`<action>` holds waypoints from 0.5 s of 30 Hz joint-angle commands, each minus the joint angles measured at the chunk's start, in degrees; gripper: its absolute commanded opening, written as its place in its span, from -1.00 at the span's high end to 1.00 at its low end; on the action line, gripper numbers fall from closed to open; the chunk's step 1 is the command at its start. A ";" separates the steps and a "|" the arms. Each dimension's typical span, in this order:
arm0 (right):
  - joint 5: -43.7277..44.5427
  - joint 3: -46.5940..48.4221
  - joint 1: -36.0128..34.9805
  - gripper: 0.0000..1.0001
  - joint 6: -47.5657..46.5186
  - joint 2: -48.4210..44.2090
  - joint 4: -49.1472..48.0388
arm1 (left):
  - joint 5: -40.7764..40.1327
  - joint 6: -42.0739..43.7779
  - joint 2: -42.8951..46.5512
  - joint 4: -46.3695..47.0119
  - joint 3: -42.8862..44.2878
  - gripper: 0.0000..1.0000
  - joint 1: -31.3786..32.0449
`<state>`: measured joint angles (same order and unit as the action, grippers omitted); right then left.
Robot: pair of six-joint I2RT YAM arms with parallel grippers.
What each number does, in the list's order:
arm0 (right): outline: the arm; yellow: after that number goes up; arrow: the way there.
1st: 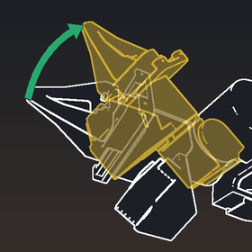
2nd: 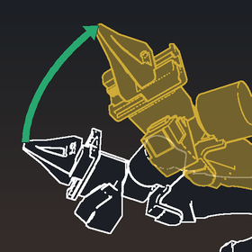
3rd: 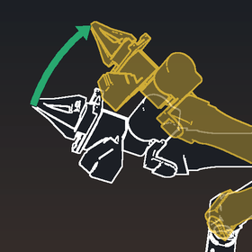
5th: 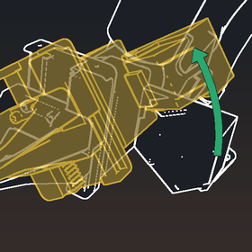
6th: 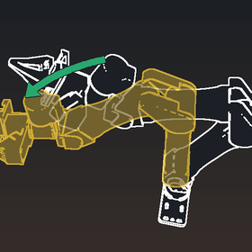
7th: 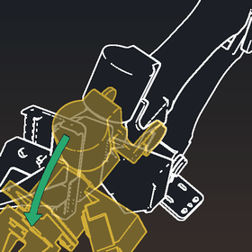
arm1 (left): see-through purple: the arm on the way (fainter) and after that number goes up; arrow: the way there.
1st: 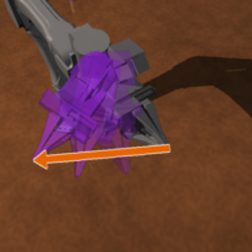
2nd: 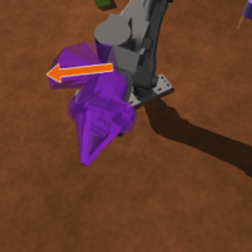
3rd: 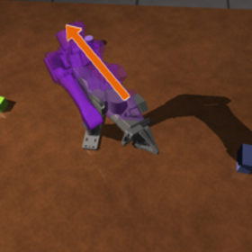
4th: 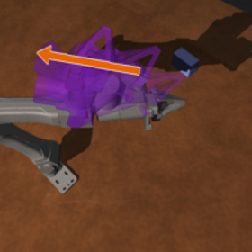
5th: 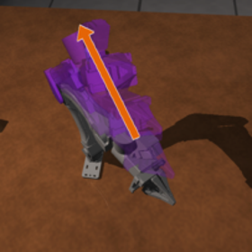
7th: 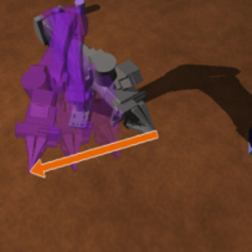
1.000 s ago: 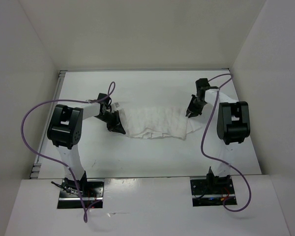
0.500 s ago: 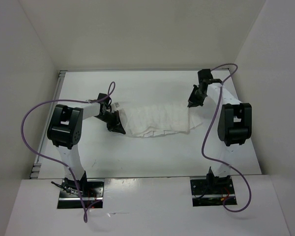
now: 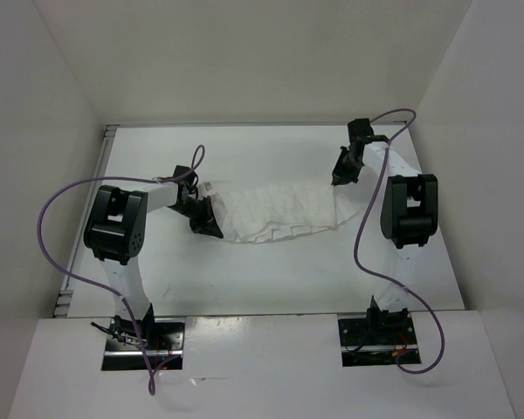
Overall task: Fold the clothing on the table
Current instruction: Fold the skirt
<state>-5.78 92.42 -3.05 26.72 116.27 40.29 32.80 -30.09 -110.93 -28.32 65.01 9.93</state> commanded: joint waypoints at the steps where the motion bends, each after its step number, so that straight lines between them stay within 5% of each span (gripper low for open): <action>1: 3.23 1.10 0.41 0.84 -0.44 0.63 -5.92 | -4.94 1.87 -0.25 -0.25 -0.59 1.00 0.00; 3: 2.10 1.62 0.93 0.41 -0.96 0.63 -6.02 | -4.41 2.40 0.36 -0.25 -0.59 0.97 0.00; 5: 1.30 3.03 1.46 0.24 -0.97 0.63 -4.18 | -3.80 3.10 1.15 -2.00 0.64 0.87 0.00; 7: 3.14 1.98 1.47 0.03 -1.50 -3.05 -4.17 | -3.18 3.72 4.57 -2.62 1.95 0.47 -0.61; 11: 6.39 -2.94 1.47 -0.49 -3.95 -10.35 -5.14 | -1.78 5.65 11.96 -6.12 6.34 0.09 -0.62; 15: 7.19 -5.84 2.52 -0.57 -6.23 -10.89 -2.94 | 1.74 7.84 16.44 -8.69 13.20 0.05 -0.62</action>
<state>-1.02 88.51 -1.63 23.42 108.66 37.63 31.70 -25.65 -100.27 -34.79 72.71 9.61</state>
